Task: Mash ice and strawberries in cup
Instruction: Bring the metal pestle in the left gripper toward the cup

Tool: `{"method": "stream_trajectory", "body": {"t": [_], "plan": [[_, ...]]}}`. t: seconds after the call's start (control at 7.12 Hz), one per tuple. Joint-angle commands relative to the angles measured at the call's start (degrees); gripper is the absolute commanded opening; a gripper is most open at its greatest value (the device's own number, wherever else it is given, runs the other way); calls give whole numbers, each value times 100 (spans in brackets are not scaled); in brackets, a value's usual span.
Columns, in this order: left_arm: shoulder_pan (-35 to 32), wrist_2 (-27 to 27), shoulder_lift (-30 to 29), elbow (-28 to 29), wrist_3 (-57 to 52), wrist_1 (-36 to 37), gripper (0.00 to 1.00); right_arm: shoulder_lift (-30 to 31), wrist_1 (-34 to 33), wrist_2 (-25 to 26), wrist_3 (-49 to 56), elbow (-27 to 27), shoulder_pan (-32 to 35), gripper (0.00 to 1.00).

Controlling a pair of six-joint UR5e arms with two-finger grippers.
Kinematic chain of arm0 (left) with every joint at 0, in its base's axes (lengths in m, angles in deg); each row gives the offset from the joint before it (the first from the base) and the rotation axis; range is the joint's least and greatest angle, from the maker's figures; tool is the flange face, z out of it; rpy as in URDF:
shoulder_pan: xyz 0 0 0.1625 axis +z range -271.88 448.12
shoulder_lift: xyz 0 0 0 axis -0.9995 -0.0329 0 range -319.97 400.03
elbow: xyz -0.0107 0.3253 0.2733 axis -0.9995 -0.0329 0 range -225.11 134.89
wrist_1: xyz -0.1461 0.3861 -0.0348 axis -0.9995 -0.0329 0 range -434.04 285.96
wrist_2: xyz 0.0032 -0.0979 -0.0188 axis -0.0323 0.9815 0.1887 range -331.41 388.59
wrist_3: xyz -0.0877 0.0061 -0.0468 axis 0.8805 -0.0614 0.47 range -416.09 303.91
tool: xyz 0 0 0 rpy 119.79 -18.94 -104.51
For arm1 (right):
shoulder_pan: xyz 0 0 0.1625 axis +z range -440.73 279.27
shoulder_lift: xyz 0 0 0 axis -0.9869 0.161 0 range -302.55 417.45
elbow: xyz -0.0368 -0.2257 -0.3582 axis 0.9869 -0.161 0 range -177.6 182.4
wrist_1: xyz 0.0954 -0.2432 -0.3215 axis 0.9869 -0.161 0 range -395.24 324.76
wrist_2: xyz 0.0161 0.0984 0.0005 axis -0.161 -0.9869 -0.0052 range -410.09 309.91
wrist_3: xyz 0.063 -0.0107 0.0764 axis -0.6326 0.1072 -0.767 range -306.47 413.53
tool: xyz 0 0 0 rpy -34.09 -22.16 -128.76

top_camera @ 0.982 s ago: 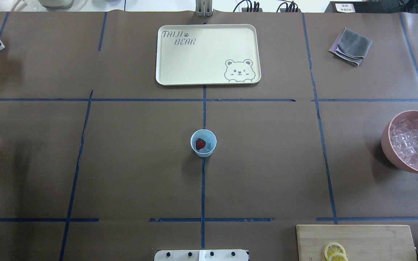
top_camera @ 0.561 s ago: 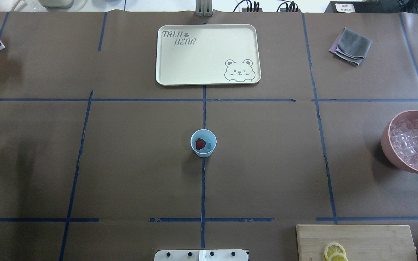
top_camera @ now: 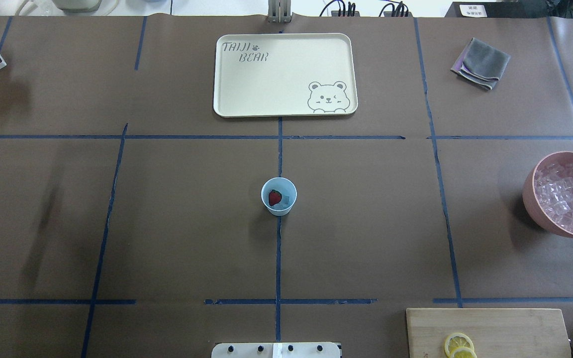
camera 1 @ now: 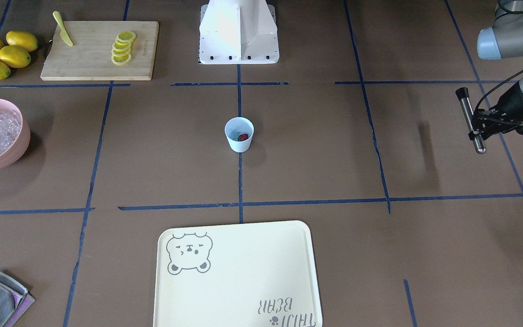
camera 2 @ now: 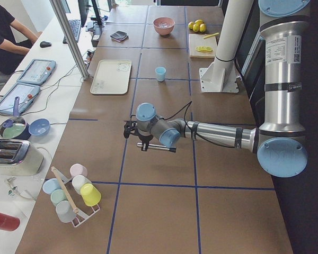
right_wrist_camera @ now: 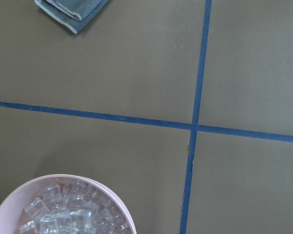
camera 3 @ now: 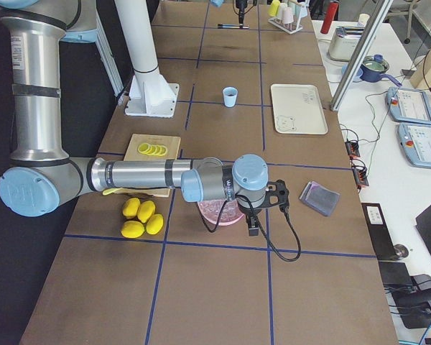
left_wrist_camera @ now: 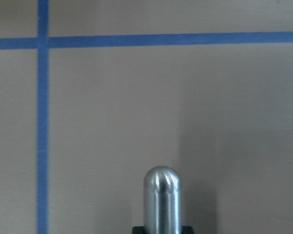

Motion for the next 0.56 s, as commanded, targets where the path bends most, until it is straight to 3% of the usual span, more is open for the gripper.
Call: {"method": "stream_trajectory", "body": {"t": [0.0, 0.14, 0.42], "plan": [[20, -480, -497, -743, 26, 126, 0, 6, -3, -3, -194, 89, 0, 100], [125, -832, -1117, -754, 174, 161, 0, 24, -12, -3, -203, 168, 0, 100], [895, -1989, -1682, -1008, 324, 117, 0, 33, -21, -3, -203, 177, 0, 100]]}}
